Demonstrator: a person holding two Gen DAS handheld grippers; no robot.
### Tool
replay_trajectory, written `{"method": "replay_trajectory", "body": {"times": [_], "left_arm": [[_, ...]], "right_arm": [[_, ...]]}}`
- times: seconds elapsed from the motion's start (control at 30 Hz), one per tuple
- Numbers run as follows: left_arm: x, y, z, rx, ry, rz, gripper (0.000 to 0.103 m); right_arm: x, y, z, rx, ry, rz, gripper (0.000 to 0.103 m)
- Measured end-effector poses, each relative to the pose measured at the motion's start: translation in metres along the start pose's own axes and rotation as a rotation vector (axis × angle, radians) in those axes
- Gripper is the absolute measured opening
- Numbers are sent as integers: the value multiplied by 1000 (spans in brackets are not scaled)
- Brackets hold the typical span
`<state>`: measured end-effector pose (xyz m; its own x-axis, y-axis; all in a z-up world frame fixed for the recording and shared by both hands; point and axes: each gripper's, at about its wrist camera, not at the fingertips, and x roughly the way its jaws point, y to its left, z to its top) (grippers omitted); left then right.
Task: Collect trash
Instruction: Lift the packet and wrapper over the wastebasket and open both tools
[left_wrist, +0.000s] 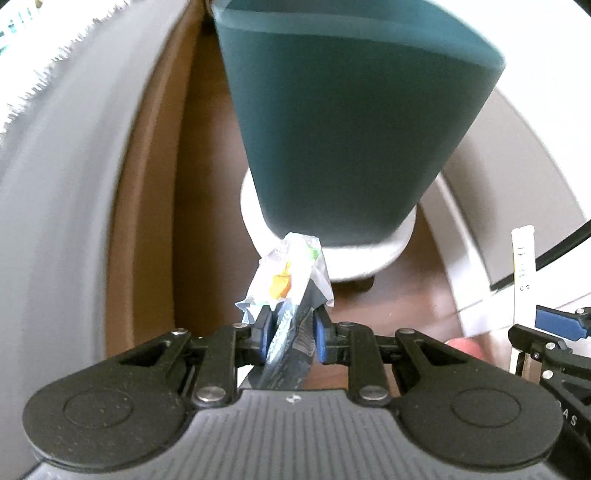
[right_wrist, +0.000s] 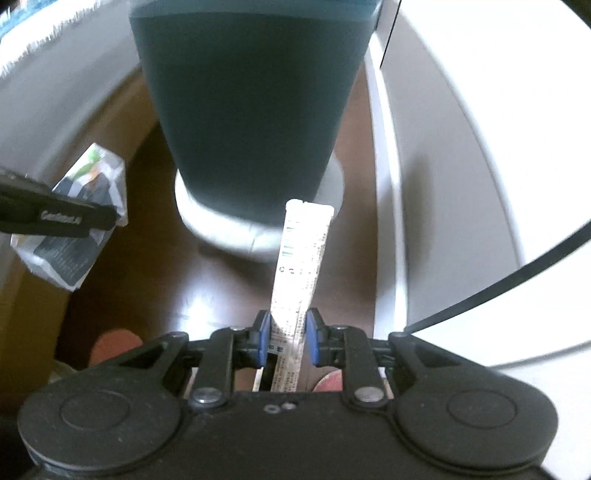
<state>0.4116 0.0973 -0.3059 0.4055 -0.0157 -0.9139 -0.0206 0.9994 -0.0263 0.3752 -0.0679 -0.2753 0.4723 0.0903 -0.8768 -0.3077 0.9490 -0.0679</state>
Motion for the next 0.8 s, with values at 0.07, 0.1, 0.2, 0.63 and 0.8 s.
{"method": "replay_trajectory", "body": {"times": [0.07,0.1,0.2,0.63,0.8], "left_arm": [[-25,-1,1,-11,-37,1,22],[-38,-3,3,-15,-57,3,22],[-69,-7,6,-28,-109,6,22],[-166,-5,89,-84,-317,-26,22],[-167,-10,131,-83,-357,-26,22]], "right_arm": [[-20,-4,4,7,-34,13,19],[-30,-4,7,7,-55,16,19],[-61,-8,19,10,-120,30,19],[-124,-24,103,-4,-380,12,19],[-114,-29,146,-5,-430,8,19]]}}
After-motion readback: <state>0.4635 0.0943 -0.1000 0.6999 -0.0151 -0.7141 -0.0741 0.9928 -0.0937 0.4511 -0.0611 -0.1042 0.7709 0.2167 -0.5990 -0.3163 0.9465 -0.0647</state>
